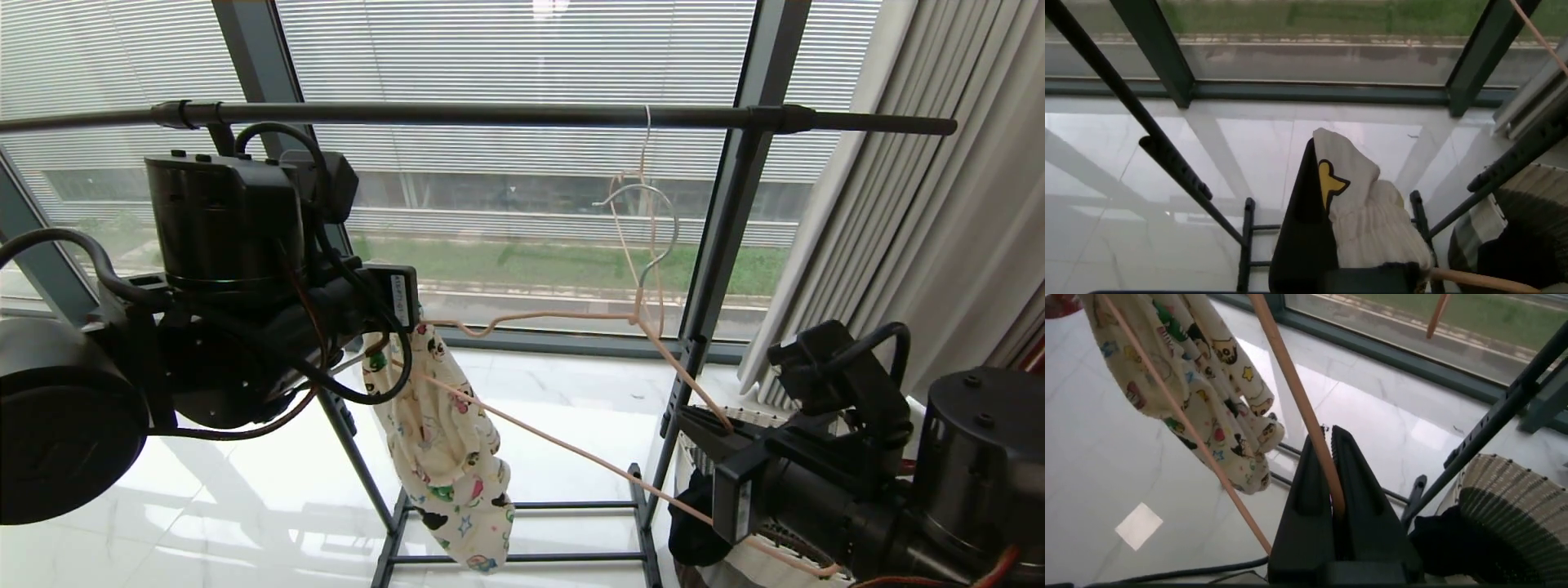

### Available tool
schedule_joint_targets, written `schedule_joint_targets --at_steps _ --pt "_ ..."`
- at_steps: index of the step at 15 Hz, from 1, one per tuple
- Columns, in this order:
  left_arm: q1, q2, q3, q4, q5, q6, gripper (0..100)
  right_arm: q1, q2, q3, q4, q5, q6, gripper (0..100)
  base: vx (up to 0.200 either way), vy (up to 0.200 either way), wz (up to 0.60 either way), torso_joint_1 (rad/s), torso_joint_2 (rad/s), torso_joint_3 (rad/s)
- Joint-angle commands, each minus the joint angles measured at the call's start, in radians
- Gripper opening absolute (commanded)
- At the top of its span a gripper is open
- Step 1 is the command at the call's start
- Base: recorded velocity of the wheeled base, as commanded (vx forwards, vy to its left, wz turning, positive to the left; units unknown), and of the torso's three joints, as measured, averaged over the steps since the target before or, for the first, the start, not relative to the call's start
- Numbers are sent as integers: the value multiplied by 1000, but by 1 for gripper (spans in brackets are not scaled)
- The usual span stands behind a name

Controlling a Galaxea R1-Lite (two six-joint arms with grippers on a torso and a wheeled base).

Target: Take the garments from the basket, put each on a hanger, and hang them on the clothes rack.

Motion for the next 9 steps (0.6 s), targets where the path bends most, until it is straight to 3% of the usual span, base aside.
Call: schedule_joint_targets --at_steps 1,3,7,9 --pt "0 31 -15 0 45 1 0 -5 59 -55 0 -7 -1 0 0 0 0 0 0 0" --pt "0 89 -46 0 183 1 0 -6 118 -106 0 -36 0 0 0 0 0 0 0 0" --pt "3 138 -89 0 224 -3 0 -23 184 -158 0 -57 0 0 0 0 0 0 0 0" --pt "5 166 -136 1 249 -42 0 -45 207 -190 0 -63 0 0 0 0 0 0 0 0"
